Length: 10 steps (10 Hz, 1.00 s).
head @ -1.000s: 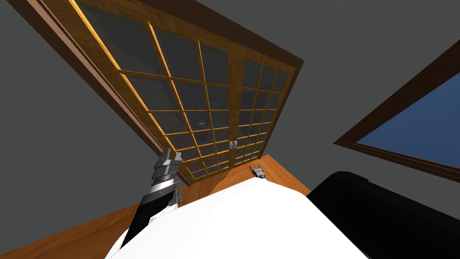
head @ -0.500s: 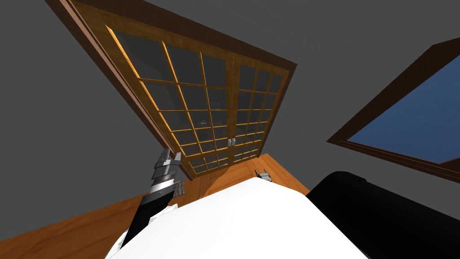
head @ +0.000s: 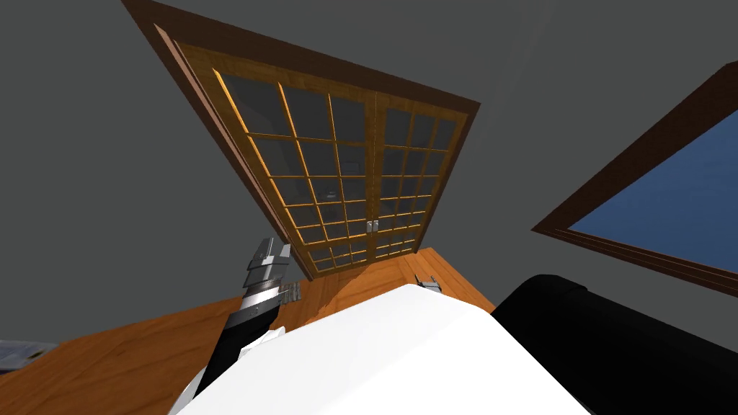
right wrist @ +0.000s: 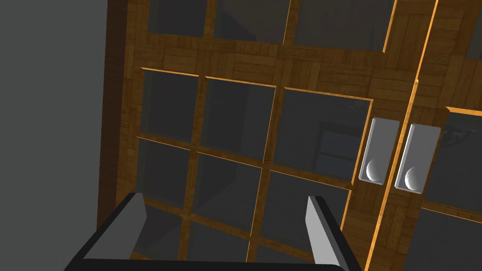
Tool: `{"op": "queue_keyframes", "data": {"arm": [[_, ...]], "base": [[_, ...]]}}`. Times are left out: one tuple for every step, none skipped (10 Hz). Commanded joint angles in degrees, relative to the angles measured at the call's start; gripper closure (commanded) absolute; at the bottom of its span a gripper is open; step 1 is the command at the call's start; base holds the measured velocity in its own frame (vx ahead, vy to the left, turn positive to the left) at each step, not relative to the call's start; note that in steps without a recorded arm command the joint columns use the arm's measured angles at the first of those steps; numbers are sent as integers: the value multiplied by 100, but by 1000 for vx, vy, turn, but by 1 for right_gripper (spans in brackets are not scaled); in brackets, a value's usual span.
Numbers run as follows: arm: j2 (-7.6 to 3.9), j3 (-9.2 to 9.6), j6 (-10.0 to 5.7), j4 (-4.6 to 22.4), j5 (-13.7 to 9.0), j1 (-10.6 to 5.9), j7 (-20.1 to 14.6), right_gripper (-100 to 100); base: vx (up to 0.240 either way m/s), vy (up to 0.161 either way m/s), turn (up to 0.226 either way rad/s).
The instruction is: Pull the door open
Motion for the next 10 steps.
{"op": "queue_keyframes", "data": {"arm": [[48,-158,27,153,-81,-134,166,-100],[98,-207,55,172,-111,-220,230,-100],[147,-237,75,180,-132,-308,281,-100],[192,-250,87,180,-145,-393,319,-100],[231,-252,94,175,-152,-469,344,-100],[244,-253,96,173,-155,-494,353,-100],[295,-255,105,166,-164,-594,387,-100],[342,-239,106,150,-166,-692,408,-100],[374,-228,106,139,-167,-759,421,-100],[421,-211,106,123,-168,-859,441,-100]], "base": [[6,-64,215],[80,-91,162],[125,-70,177],[134,-54,130],[148,-42,95],[113,-20,75],[108,-20,123],[156,-34,127],[153,-26,104],[148,-48,100]]}}
